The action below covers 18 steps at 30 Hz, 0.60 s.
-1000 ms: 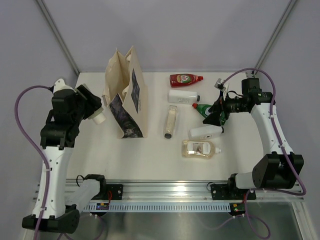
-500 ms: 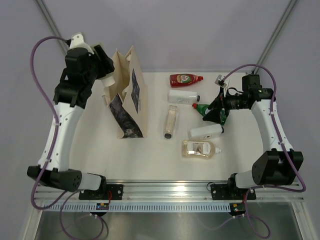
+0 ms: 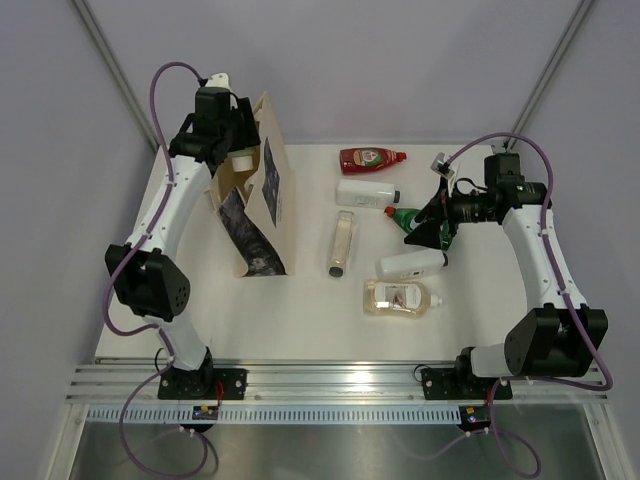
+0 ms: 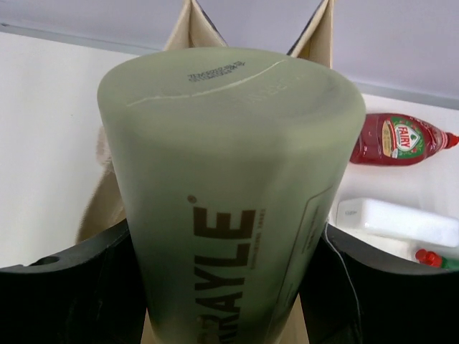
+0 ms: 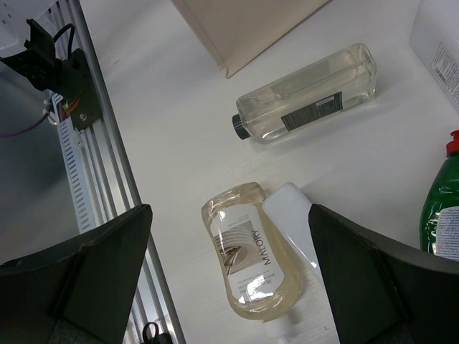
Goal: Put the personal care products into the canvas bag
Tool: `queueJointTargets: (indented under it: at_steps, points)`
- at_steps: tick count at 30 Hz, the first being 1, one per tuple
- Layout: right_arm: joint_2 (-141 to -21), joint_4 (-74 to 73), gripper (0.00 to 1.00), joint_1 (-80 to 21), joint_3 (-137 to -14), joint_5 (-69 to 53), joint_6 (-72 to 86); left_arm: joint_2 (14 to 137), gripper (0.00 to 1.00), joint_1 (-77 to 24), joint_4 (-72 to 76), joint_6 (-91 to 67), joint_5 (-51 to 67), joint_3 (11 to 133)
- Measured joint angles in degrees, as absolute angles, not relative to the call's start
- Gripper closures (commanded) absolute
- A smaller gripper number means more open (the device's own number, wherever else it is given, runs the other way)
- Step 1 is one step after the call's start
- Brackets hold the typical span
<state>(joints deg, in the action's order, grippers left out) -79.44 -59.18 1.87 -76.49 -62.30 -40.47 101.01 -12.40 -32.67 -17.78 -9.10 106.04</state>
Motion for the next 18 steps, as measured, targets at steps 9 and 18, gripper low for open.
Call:
queueJointTargets:
  at_steps: [9, 18]
  points:
    - [-79.46, -58.54, 0.00, 1.87, -75.81, -62.52, -40.45, 101.65, 0.22, -13.02, -31.73, -17.19, -5.78, 104.42]
    - [-80.31, -58.52, 0.00, 1.87, -75.83, -62.57, -40.45, 101.65, 0.14, -13.06, -27.24, -16.64, -4.27, 103.68]
